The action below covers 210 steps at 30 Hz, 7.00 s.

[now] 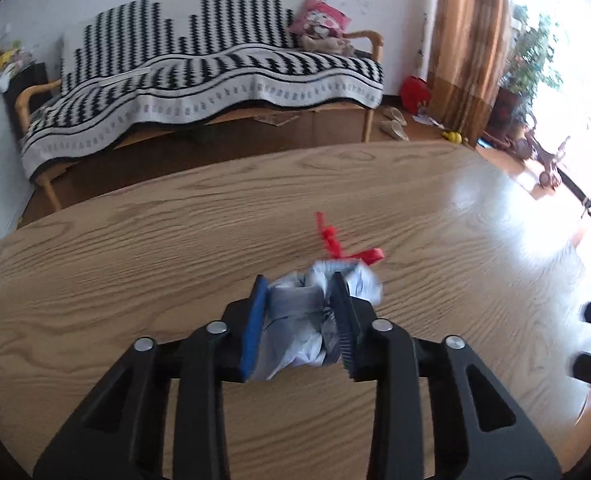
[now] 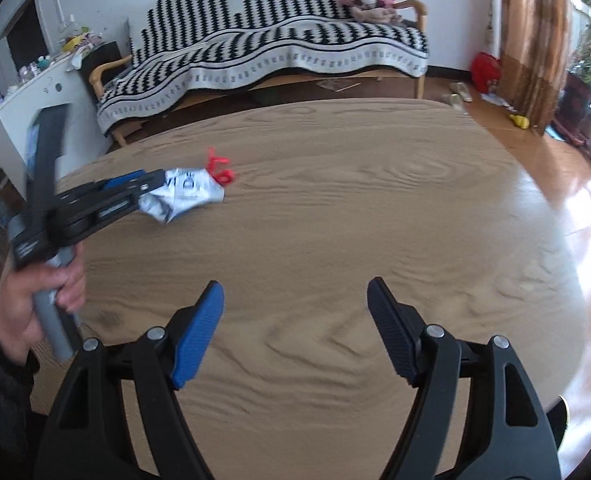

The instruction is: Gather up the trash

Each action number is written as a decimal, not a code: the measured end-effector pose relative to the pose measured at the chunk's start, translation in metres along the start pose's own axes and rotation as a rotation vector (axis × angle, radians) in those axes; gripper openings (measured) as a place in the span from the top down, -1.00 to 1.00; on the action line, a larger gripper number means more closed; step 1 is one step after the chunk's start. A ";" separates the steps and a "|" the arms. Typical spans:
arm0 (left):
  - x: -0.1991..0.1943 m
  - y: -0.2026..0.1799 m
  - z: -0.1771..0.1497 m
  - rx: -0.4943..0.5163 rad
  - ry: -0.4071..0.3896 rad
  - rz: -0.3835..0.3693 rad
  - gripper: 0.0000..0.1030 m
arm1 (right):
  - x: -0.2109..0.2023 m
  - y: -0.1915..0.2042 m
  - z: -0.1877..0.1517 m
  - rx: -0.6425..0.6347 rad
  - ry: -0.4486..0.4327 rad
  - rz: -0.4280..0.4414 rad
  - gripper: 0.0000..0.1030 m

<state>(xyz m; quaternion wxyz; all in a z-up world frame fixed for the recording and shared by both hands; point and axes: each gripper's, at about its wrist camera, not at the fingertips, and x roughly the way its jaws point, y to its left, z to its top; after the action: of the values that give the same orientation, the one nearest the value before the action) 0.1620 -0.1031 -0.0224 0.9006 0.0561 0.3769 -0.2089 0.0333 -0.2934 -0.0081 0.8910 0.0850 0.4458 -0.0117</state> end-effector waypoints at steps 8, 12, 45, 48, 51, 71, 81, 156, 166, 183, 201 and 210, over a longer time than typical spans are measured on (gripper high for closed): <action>-0.037 0.043 -0.016 -0.135 0.016 -0.005 0.72 | 0.076 0.033 0.069 -0.015 0.017 0.070 -0.40; -0.041 0.047 -0.022 -0.119 0.016 0.021 0.72 | 0.124 0.056 0.096 -0.056 0.034 0.063 -0.40; -0.082 -0.186 -0.007 0.085 -0.054 -0.257 0.73 | -0.123 -0.166 -0.094 0.208 -0.166 -0.292 0.42; -0.087 -0.251 -0.012 0.142 -0.058 -0.345 0.73 | -0.153 -0.212 -0.142 0.301 -0.172 -0.378 0.42; -0.090 -0.322 -0.030 0.225 -0.049 -0.428 0.73 | -0.179 -0.264 -0.197 0.456 -0.172 -0.447 0.42; -0.017 -0.554 -0.182 0.615 0.184 -0.631 0.72 | -0.215 -0.386 -0.336 0.787 -0.101 -0.576 0.42; -0.008 -0.559 -0.177 0.600 0.211 -0.680 0.16 | -0.217 -0.390 -0.336 0.778 -0.099 -0.564 0.41; -0.121 0.104 -0.084 -0.158 -0.051 0.308 -0.87 | -0.024 0.067 -0.002 -0.065 -0.117 -0.054 -0.84; -0.123 0.101 -0.083 -0.154 -0.054 0.306 -0.87 | -0.027 0.063 -0.002 -0.062 -0.115 -0.056 -0.84; -0.123 0.091 -0.082 -0.143 -0.052 0.301 -0.87 | -0.036 0.048 -0.008 -0.039 -0.120 -0.066 -0.84; -0.120 0.079 -0.082 -0.130 -0.050 0.295 -0.87 | -0.041 0.041 -0.009 -0.039 -0.121 -0.066 -0.85; -0.121 0.080 -0.084 -0.138 -0.047 0.293 -0.87 | -0.042 0.042 -0.007 -0.033 -0.122 -0.068 -0.85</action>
<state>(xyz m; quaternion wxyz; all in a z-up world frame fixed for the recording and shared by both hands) 0.0643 0.0312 -0.0019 0.9318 0.0436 0.3569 -0.0500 0.0067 -0.2535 0.0276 0.9169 0.0544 0.3934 -0.0397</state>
